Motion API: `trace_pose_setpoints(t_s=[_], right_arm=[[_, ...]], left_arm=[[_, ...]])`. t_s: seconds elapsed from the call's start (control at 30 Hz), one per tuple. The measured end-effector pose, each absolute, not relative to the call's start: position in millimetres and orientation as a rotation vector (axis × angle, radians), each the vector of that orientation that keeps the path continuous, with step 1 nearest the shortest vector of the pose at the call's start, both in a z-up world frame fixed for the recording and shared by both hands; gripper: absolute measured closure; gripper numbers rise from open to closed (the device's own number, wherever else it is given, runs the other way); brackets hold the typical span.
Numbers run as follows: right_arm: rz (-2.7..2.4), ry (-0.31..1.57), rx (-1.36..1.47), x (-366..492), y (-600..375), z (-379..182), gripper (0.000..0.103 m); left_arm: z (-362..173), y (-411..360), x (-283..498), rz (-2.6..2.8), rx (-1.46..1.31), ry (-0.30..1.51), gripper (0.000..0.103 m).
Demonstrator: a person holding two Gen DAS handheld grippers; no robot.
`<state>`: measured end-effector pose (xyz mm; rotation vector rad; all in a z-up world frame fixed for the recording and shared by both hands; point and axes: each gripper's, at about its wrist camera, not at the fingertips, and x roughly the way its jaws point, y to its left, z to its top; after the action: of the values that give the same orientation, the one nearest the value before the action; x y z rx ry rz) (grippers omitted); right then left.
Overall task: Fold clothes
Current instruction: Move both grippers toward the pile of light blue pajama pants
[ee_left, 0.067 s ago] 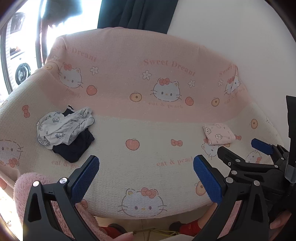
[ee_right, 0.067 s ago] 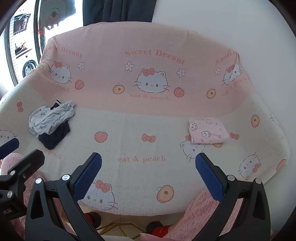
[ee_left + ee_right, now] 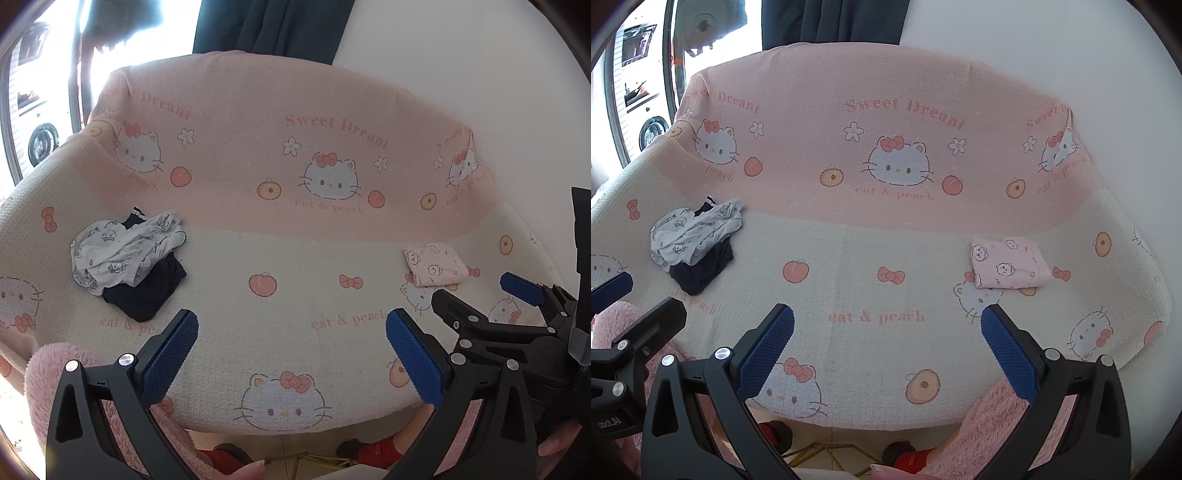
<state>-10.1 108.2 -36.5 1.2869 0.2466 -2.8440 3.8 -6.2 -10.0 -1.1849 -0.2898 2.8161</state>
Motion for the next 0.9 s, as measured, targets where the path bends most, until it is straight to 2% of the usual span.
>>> trace_pose_setpoints(t_s=[0.1, 0.27, 0.37, 0.4, 0.43, 0.53, 0.67, 0.77, 0.8, 0.83, 0.9], right_arm=[[-2.855, 0.269, 1.275, -10, 109, -38, 0.000], [-2.830, 0.287, 1.262, -10, 107, -47, 0.000], [-2.784, 0.295, 1.267, -11, 103, -54, 0.001], [-2.761, 0.293, 1.263, -10, 105, -54, 0.005], [-2.735, 0.271, 1.232, -7, 106, -51, 0.016], [-2.650, 0.217, 1.144, -1, 92, -39, 0.017], [-2.551, 0.346, 1.122, -16, 56, -43, 0.017], [-2.469, 0.368, 1.144, -35, 36, -45, 0.018], [-2.443, 0.352, 1.147, -42, 30, -44, 0.019], [-2.428, 0.336, 1.146, -48, 22, -43, 0.018], [-2.408, 0.330, 1.149, -61, 4, -46, 0.018]], left_arm=[[-41, -31, 11, 2.773, -1.202, -0.360, 0.000], [-67, -48, 14, 2.813, -1.255, -0.273, 0.000], [-68, -57, 17, 2.820, -1.240, -0.359, 0.000], [-69, -61, 18, 2.820, -1.231, -0.403, 0.000], [-70, -71, 20, 2.807, -1.207, -0.515, 0.000], [-81, -95, 30, 2.802, -1.173, -0.723, 0.000], [-99, -121, 26, 2.812, -1.215, -0.773, 0.000], [-108, -156, 19, 2.849, -1.263, -0.863, 0.016], [-110, -169, 18, 2.880, -1.289, -0.882, 0.018], [-113, -182, 16, 2.902, -1.316, -0.890, 0.019], [-121, -205, 7, 2.932, -1.415, -0.856, 0.031]])
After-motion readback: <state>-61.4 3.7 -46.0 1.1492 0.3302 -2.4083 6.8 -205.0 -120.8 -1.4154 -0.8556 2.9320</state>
